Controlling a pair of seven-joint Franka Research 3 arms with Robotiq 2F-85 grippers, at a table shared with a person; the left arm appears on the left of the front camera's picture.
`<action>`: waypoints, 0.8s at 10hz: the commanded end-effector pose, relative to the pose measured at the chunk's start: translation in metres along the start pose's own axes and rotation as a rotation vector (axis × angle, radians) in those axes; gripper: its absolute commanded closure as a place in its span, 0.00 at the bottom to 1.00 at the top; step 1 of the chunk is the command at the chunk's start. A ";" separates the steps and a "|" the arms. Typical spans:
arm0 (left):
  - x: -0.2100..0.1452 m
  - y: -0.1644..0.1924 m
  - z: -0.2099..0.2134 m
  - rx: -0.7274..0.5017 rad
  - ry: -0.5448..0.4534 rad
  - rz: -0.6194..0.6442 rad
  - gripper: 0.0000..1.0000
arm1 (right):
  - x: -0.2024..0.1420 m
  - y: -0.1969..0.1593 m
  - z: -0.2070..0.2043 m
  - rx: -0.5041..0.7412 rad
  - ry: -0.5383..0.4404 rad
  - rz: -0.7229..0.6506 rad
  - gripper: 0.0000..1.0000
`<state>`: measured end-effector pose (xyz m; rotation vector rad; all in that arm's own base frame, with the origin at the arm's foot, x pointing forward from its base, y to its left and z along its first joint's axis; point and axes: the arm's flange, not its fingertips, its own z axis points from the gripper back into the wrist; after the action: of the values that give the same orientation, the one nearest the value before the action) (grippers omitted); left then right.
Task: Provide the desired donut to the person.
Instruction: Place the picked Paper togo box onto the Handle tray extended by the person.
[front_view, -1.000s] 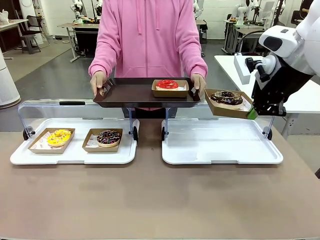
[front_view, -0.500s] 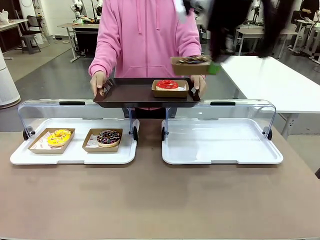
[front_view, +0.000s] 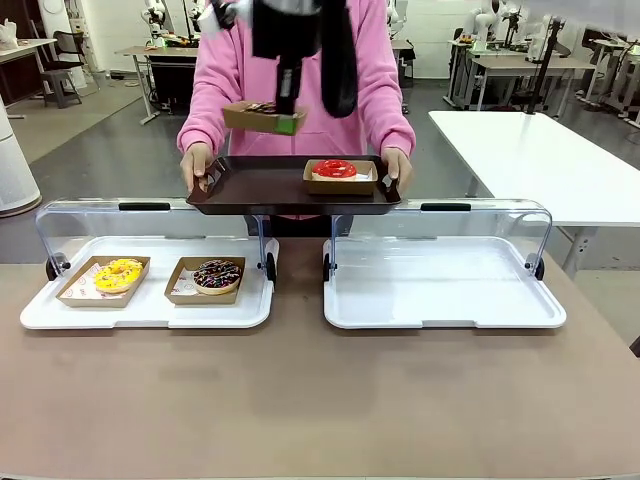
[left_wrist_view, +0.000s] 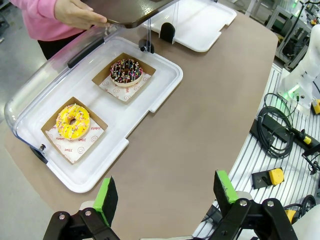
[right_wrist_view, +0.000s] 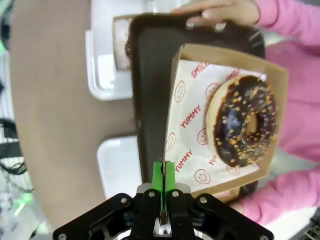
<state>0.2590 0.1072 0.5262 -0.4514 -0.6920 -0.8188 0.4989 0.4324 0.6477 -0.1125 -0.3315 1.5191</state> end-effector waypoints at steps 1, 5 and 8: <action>-0.002 0.002 0.001 -0.014 -0.014 -0.018 0.00 | 0.026 -0.015 -0.024 -0.039 0.038 0.029 0.98; -0.002 0.002 0.001 -0.014 -0.014 -0.018 0.00 | 0.026 -0.026 -0.092 -0.050 0.076 0.070 0.98; -0.002 0.002 0.001 -0.014 -0.014 -0.018 0.00 | 0.019 -0.036 -0.123 -0.028 0.058 0.100 0.98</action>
<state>0.2590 0.1073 0.5262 -0.4515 -0.6921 -0.8187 0.5573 0.4631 0.5384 -0.2176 -0.2936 1.5957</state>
